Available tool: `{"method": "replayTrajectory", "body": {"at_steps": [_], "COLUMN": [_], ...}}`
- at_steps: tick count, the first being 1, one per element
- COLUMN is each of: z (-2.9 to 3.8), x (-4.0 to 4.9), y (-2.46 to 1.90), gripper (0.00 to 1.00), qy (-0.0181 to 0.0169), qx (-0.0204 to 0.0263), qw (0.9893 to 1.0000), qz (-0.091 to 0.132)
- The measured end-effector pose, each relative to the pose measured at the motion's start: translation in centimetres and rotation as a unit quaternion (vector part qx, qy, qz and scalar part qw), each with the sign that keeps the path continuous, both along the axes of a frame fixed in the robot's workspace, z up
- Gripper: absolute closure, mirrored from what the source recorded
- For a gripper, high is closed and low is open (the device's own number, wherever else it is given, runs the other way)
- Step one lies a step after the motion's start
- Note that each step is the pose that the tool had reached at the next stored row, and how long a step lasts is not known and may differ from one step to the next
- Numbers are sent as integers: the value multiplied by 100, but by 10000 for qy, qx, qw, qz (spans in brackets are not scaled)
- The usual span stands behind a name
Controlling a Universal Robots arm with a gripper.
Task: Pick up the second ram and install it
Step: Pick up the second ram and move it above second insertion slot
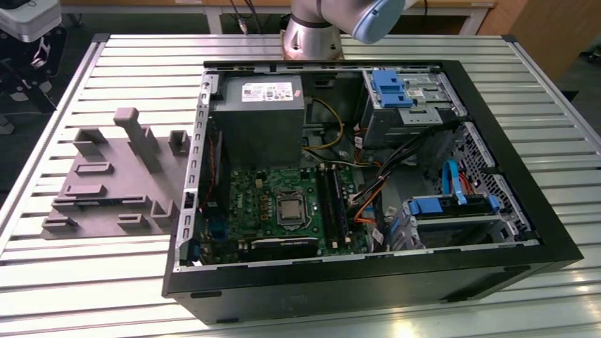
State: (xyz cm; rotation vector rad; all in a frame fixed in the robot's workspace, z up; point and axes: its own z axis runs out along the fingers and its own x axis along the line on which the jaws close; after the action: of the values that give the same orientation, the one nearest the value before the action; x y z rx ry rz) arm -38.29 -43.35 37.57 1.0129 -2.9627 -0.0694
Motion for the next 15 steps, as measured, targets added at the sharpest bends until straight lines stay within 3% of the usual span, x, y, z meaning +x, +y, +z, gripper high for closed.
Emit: {"method": "replayTrajectory", "body": {"at_steps": [4, 8, 12, 15], "z": [-2, -4, -8, -12], "x": [0, 0, 0, 0], "y": [0, 0, 0, 0], "gripper": [89, 89, 89, 89], "qy": [-1, 0, 0, 0], "qx": [1, 1, 1, 0], "qw": [9996, 9980, 9951, 9920], "qz": [271, 630, 992, 1265]}}
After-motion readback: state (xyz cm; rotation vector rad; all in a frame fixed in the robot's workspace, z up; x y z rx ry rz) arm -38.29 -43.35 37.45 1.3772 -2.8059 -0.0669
